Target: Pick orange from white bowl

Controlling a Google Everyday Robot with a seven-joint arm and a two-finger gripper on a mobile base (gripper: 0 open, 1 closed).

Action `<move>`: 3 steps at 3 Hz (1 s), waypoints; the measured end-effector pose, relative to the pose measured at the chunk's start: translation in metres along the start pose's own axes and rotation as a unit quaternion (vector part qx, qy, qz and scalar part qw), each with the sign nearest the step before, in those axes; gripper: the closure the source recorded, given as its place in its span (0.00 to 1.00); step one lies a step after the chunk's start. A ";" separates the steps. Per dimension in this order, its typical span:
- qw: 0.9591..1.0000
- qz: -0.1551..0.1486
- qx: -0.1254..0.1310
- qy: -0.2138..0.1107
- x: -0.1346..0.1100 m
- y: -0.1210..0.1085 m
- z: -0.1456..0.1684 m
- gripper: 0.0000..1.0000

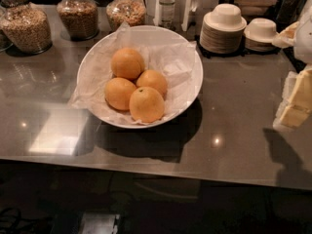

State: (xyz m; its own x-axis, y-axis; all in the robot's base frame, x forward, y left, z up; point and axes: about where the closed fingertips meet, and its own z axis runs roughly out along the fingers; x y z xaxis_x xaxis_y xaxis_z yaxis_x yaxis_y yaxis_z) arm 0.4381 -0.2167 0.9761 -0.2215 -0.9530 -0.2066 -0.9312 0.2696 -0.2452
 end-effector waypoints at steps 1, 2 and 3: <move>1.000 0.000 0.000 0.000 0.000 0.000 0.000 0.00; 1.000 -0.015 0.003 -0.013 -0.013 0.001 0.000 0.00; 0.998 -0.051 -0.010 -0.047 -0.050 0.004 0.010 0.00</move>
Offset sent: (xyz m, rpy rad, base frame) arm 0.0038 0.0246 0.0005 0.0299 -0.0116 0.0712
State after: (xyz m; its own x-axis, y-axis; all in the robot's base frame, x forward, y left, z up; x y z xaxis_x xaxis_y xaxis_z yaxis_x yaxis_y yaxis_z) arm 0.4481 -0.1665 0.9762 -0.0981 -0.9578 -0.2701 -0.9531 0.1685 -0.2514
